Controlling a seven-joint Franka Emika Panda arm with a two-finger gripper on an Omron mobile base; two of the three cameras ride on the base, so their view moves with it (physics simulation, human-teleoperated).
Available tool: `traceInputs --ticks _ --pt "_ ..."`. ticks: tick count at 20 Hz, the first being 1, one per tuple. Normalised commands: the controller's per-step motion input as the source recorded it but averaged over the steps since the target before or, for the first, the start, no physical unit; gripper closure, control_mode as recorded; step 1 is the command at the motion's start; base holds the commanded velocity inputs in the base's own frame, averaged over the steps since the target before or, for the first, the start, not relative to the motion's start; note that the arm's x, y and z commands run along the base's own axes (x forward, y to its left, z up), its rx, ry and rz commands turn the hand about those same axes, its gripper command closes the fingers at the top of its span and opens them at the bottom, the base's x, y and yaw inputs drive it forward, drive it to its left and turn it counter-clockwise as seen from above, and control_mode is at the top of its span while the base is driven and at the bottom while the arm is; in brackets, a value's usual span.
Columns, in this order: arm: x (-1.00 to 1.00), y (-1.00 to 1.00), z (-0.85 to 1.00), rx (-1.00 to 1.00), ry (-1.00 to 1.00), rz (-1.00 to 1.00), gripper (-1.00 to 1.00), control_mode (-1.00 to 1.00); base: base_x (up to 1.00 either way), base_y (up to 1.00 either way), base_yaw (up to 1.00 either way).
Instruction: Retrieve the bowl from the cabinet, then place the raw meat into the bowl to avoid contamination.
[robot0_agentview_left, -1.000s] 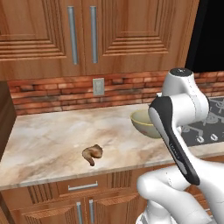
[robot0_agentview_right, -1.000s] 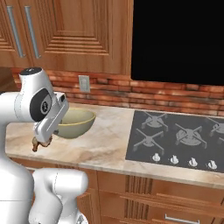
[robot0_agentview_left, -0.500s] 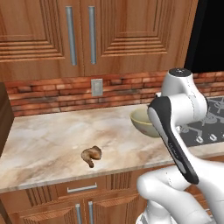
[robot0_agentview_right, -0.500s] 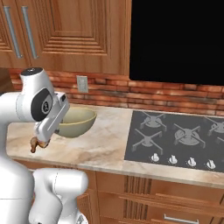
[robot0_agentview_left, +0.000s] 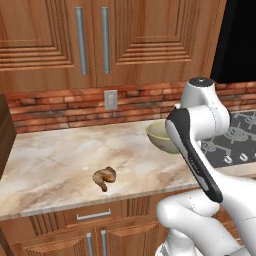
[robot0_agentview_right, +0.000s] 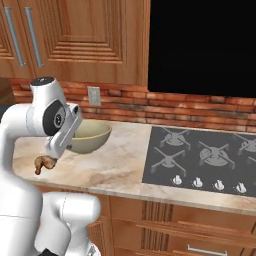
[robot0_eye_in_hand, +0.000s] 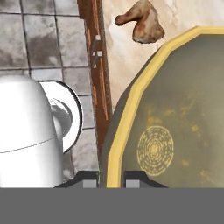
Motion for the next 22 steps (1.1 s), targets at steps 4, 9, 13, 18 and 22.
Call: traceInputs --ticks 4,9,13,18,22 --pt "0.41 -0.06 -0.13 0.01 0.00 0.16 1.00 -1.00 0.00 0.00 0.00" --pt "0.47 -0.07 -0.18 0.02 0.00 0.17 1.00 -1.00 0.00 0.00 0.00" --pt "0.44 -0.13 -0.22 0.04 0.00 0.28 1.00 -1.00 0.00 0.00 0.00" --pt "0.48 -0.03 -0.25 0.05 0.04 0.38 1.00 -1.00 0.00 0.00 0.00" --pt "0.48 0.00 -0.22 0.04 0.05 0.40 1.00 -1.00 0.00 0.00 0.00"
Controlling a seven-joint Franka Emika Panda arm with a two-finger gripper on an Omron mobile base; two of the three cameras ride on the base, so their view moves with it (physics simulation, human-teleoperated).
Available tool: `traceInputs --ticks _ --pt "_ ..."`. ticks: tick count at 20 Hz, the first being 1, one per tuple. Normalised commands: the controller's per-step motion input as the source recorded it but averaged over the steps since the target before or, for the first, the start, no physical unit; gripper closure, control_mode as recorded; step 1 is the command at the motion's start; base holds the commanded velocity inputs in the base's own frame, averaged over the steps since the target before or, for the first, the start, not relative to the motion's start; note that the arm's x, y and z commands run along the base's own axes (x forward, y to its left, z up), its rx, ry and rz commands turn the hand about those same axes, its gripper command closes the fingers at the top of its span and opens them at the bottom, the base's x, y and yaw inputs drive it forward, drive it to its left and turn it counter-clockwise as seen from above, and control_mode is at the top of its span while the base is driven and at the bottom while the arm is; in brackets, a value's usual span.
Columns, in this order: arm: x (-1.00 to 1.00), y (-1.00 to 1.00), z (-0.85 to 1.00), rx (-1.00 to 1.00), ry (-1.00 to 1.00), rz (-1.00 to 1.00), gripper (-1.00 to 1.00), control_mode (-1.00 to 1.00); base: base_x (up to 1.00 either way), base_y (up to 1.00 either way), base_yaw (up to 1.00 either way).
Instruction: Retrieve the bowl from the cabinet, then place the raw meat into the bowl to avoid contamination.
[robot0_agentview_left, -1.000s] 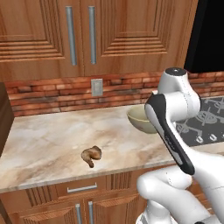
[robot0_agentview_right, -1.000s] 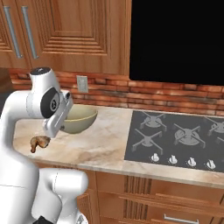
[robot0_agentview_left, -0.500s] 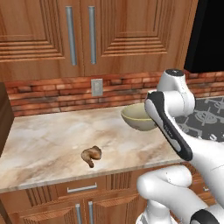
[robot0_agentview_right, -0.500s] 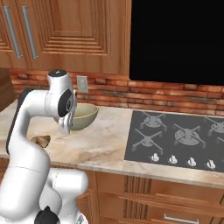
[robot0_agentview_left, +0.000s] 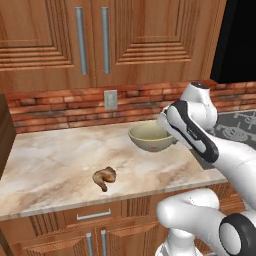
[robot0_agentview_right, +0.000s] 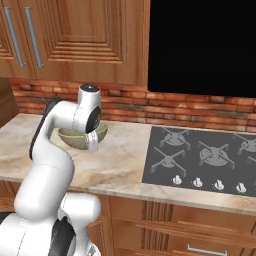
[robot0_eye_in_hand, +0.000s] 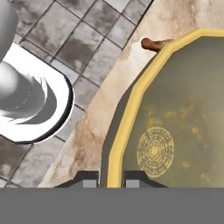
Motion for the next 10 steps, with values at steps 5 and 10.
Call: traceInputs --ticks 5,10 --pt "0.45 0.00 -0.22 0.02 0.06 0.40 1.00 -1.00 0.00 0.00 0.00" --pt "0.40 0.00 -0.34 0.00 0.00 0.39 1.00 -1.00 0.00 0.00 0.00"
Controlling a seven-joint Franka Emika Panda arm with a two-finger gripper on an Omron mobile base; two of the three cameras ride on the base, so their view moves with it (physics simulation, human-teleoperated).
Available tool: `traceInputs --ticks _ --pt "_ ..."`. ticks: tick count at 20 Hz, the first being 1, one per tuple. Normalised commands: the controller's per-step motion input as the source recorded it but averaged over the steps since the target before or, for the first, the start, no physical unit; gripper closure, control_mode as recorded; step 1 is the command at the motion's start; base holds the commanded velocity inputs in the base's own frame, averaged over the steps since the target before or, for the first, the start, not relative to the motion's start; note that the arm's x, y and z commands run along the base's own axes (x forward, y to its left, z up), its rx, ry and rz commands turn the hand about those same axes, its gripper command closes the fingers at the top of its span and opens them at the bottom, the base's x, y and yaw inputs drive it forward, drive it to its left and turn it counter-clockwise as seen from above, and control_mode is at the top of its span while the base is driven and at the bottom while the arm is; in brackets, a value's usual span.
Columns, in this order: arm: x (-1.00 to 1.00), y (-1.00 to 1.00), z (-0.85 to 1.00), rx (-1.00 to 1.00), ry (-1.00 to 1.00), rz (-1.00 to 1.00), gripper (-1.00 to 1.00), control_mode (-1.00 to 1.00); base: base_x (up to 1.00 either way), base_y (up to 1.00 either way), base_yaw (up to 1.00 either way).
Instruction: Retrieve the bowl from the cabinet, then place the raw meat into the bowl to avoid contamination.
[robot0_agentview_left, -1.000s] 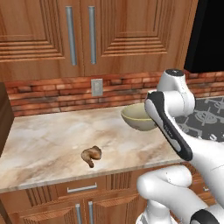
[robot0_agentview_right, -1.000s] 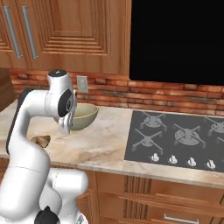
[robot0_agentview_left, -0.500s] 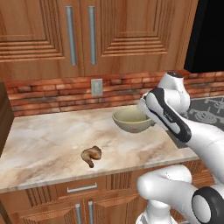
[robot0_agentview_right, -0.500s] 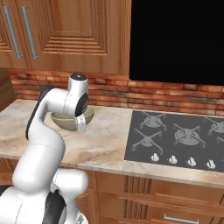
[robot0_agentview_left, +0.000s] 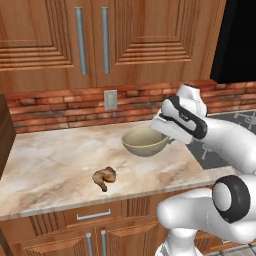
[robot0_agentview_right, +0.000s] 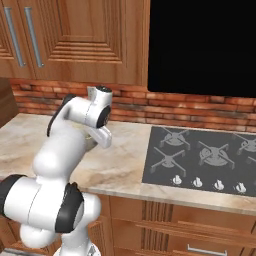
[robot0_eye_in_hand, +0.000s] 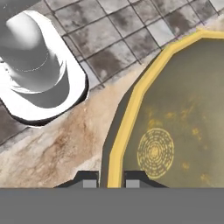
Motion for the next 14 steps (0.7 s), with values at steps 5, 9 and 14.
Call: traceInputs --ticks 5,9,14 --pt "0.36 -0.07 -0.51 0.00 0.00 0.30 1.00 -1.00 0.00 0.00 0.00" --pt "0.35 -0.06 -0.43 0.00 -0.01 0.25 1.00 -1.00 0.00 0.00 0.00" --pt "0.40 -0.08 -0.40 0.00 -0.02 0.20 1.00 -1.00 0.00 0.00 0.00"
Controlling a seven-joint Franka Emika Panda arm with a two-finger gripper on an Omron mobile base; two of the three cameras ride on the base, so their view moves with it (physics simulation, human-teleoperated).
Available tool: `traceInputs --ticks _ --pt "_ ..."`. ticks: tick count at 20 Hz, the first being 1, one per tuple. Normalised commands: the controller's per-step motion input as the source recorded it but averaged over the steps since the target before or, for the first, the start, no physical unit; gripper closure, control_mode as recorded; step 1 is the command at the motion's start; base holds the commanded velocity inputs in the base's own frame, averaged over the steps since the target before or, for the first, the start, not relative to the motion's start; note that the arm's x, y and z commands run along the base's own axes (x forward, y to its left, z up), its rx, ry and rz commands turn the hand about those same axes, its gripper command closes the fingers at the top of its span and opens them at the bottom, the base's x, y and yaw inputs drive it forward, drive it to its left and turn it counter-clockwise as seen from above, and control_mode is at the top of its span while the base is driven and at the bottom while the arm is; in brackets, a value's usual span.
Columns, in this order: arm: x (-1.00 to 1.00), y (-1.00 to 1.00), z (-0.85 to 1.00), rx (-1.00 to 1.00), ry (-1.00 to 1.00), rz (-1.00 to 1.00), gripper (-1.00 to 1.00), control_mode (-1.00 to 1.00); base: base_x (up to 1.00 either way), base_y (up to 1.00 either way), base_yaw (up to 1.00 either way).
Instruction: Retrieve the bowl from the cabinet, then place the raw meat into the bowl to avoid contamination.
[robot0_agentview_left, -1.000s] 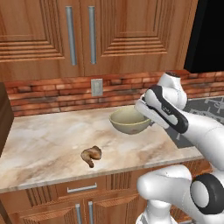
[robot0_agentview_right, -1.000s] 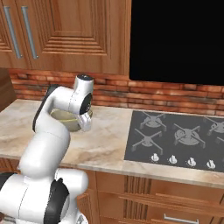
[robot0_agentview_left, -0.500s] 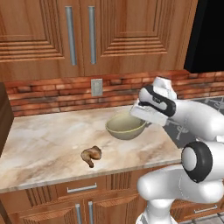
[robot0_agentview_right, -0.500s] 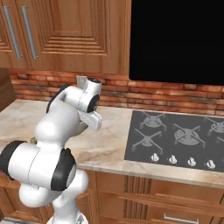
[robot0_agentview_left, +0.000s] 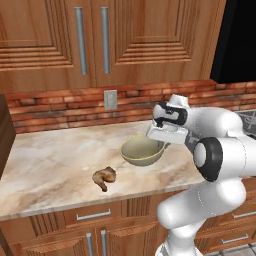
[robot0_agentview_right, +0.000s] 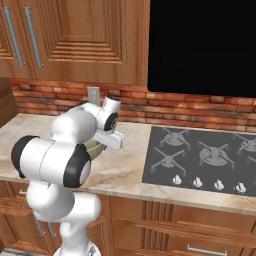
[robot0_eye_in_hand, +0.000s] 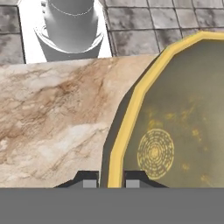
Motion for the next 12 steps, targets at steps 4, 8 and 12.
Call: traceInputs --ticks 4,8,12 --pt "0.37 -0.13 -0.31 0.00 -0.06 0.14 1.00 -1.00 0.00 0.00 0.00" --pt "0.35 -0.13 -0.29 0.00 -0.09 0.11 1.00 -1.00 0.00 0.00 0.00" --pt "0.36 -0.07 -0.33 0.00 -0.07 0.10 1.00 -1.00 0.00 0.00 0.00"
